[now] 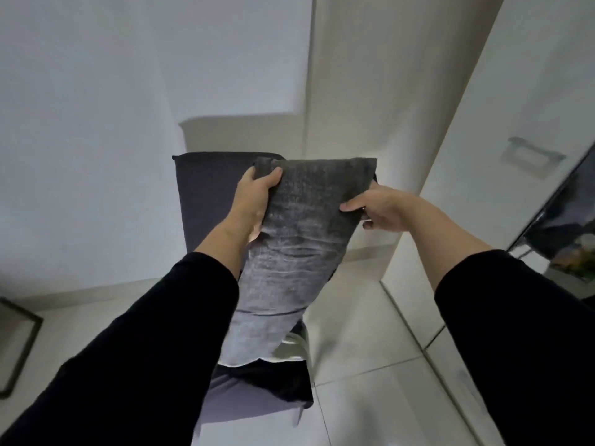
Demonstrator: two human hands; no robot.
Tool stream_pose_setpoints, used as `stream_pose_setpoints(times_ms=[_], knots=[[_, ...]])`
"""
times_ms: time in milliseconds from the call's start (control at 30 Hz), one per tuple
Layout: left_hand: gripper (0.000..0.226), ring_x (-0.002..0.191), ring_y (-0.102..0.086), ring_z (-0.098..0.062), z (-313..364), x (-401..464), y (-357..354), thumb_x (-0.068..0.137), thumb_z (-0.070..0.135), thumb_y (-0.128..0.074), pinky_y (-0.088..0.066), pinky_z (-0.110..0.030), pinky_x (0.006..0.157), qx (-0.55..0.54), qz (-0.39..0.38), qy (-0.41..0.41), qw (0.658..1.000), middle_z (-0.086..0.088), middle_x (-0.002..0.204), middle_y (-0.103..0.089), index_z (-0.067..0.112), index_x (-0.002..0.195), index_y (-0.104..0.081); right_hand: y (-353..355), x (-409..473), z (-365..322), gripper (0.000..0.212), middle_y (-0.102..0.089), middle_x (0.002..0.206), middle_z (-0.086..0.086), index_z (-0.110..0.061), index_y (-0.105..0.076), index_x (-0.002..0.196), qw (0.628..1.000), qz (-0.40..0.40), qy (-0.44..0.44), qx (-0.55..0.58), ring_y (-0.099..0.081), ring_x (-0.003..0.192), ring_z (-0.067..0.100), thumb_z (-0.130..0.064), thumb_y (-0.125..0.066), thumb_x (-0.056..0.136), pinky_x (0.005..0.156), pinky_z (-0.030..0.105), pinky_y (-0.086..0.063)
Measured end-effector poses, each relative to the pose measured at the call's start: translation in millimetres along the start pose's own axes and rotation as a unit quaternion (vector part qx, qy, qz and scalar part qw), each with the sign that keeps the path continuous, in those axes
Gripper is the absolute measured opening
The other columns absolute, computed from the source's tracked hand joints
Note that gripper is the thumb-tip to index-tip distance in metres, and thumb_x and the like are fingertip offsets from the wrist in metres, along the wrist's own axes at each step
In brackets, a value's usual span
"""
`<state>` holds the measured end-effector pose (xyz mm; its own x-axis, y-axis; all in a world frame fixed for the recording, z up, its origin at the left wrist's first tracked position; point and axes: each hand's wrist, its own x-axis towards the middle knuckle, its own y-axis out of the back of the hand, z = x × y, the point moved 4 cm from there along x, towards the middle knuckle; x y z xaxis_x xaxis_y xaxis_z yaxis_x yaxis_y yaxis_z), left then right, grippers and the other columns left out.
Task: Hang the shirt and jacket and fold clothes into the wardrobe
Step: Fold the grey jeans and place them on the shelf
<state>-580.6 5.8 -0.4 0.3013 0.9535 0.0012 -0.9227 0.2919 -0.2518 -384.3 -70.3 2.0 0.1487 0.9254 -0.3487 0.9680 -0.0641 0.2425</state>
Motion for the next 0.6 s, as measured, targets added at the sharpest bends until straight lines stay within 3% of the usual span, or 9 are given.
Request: stream_pose_setpoints(times_ms=[100,167,233,300,367,433,533,600], knots=[[0.069,0.115,-0.058,-0.023,3,-18,8,0.084,0.030,-0.069,-0.047,-0.043,0.098,0.117,-0.025,0.003,0.993,-0.004,0.131,-0.057,0.021,0.143,-0.036,-10,-7,2,0.053,-0.061,0.118,-0.001,-0.017,-0.046,0.131,0.994,0.042,0.052,0.085,-0.059,0.108,0.019,0.000,-0.066,0.085,0.083,0.031,-0.051],[0.064,0.114,-0.059,-0.022,8,-31,14,0.088,0.025,-0.066,-0.048,-0.041,0.098,0.162,-0.009,-0.011,0.987,-0.005,0.132,-0.057,0.017,0.144,-0.036,-16,-14,-3,0.057,-0.058,0.120,0.005,-0.012,-0.043,0.131,0.984,0.099,0.069,0.132,-0.059,0.109,0.023,-0.003,-0.070,0.082,0.091,0.038,-0.052],[0.046,0.106,-0.062,-0.023,18,-44,22,0.091,0.027,-0.060,-0.051,-0.040,0.096,0.204,0.053,-0.037,0.977,-0.010,0.123,-0.062,0.008,0.132,-0.051,-24,-27,-15,0.056,-0.050,0.112,0.007,-0.016,-0.031,0.124,0.973,0.143,0.099,0.151,-0.059,0.093,0.019,-0.008,-0.070,0.084,0.078,0.036,-0.056],[0.044,0.100,-0.061,-0.023,30,-61,32,0.091,0.038,-0.057,-0.051,-0.037,0.093,0.255,0.130,-0.048,0.957,-0.011,0.115,-0.063,0.004,0.119,-0.057,-35,-42,-29,0.049,-0.045,0.104,0.007,-0.022,-0.022,0.113,0.971,0.166,0.125,0.121,-0.056,0.080,0.016,-0.010,-0.064,0.089,0.066,0.031,-0.054],[0.051,0.099,-0.055,-0.019,39,-80,42,0.093,0.044,-0.052,-0.045,-0.027,0.086,0.290,0.191,-0.067,0.935,-0.010,0.117,-0.058,0.001,0.120,-0.052,-49,-53,-37,0.041,-0.049,0.099,0.007,-0.025,-0.024,0.110,0.974,0.157,0.141,0.080,-0.055,0.072,0.016,-0.011,-0.058,0.092,0.059,0.029,-0.050],[0.059,0.105,-0.052,-0.021,51,-97,49,0.096,0.047,-0.044,-0.039,-0.024,0.082,0.323,0.230,-0.068,0.916,-0.012,0.126,-0.053,-0.002,0.130,-0.043,-62,-65,-44,0.030,-0.056,0.098,0.008,-0.024,-0.038,0.111,0.975,0.136,0.161,0.075,-0.055,0.070,0.016,-0.011,-0.057,0.092,0.057,0.029,-0.046],[0.074,0.137,-0.034,-0.028,75,-119,52,0.099,0.048,-0.031,-0.030,-0.026,0.104,0.353,0.245,-0.026,0.903,-0.017,0.152,-0.028,-0.005,0.147,-0.011,-77,-82,-56,0.029,-0.063,0.109,0.010,-0.017,-0.055,0.112,0.978,0.057,0.182,0.088,-0.064,0.089,0.019,-0.003,-0.061,0.088,0.072,0.028,-0.055],[0.073,0.144,-0.017,-0.030,93,-131,50,0.102,0.041,-0.030,-0.019,-0.030,0.113,0.407,0.217,0.004,0.887,-0.018,0.158,-0.010,-0.006,0.147,0.005,-84,-87,-60,0.037,-0.064,0.112,0.011,-0.016,-0.057,0.115,0.982,-0.004,0.169,0.082,-0.065,0.100,0.022,0.005,-0.062,0.085,0.085,0.034,-0.055]])
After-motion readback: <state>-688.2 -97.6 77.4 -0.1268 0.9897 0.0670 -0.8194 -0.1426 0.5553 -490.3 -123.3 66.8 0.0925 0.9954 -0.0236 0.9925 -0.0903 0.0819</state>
